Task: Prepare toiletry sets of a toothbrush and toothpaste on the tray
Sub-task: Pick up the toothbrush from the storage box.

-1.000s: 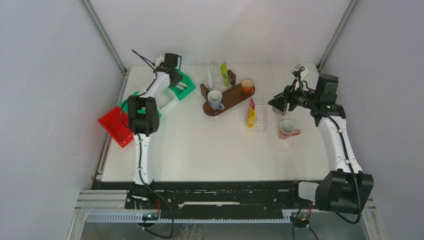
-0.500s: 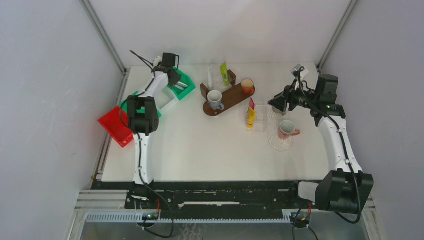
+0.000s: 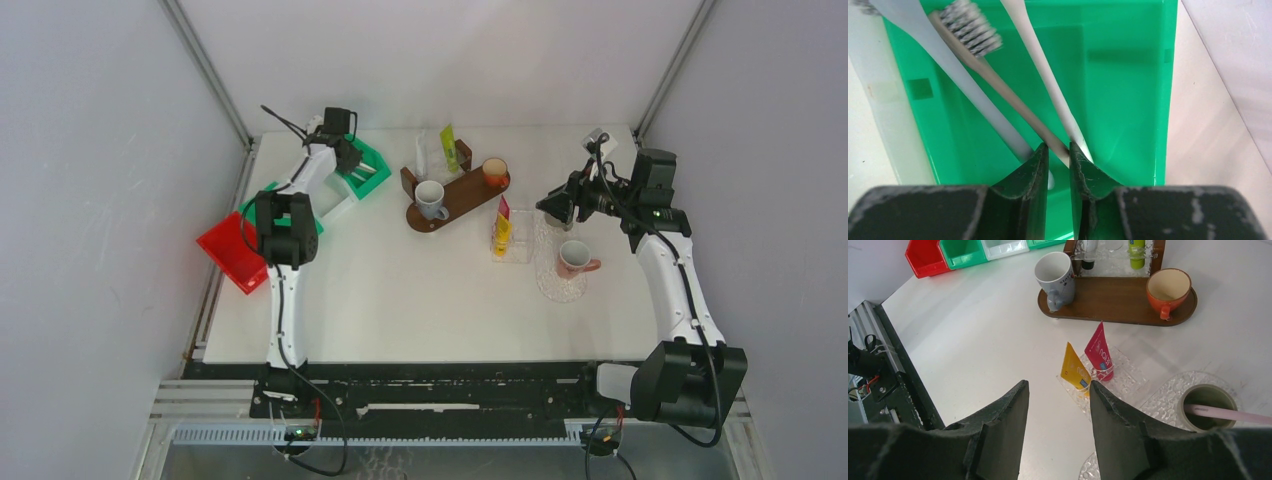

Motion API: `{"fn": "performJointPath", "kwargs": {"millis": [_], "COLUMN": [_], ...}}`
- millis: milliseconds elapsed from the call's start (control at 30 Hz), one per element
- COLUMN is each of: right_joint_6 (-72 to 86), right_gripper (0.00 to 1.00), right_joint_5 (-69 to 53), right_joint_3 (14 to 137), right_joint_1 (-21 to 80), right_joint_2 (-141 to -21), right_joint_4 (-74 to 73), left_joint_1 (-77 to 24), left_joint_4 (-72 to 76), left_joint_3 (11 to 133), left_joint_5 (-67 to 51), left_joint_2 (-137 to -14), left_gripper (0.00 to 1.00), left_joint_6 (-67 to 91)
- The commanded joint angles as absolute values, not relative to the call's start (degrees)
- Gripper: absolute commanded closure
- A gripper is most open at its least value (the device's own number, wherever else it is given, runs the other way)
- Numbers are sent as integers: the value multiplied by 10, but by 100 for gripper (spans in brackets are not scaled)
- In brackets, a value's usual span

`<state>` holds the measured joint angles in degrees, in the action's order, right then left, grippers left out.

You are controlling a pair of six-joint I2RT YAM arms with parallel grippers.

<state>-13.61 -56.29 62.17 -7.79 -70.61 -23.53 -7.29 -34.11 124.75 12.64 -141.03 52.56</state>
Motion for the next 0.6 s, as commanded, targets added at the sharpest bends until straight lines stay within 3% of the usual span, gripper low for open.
{"fn": "performJointPath", "kwargs": {"millis": [0, 167, 367, 567], "right_joint_6": [-142, -141, -141, -140], "right_gripper": [44, 44, 44, 44], "right_joint_5": [-569, -570, -569, -570], "right_joint_3": [621, 621, 621, 621], "right_joint_1": [-81, -84, -84, -85], "right_joint_2": [-704, -702, -704, -704], "right_joint_4": [-219, -219, -219, -219], "left_joint_1": [-68, -68, -68, -73], "left_joint_4": [-346, -345, -341, -321], "left_joint_3": [1286, 1285, 1275, 1236], "left_joint_5": [106, 106, 116, 150], "left_joint_2": [-1421, -1416, -1402, -1363], "left_gripper": [77, 82, 99, 100], "left_joint_6": [535, 525, 520, 499]}}
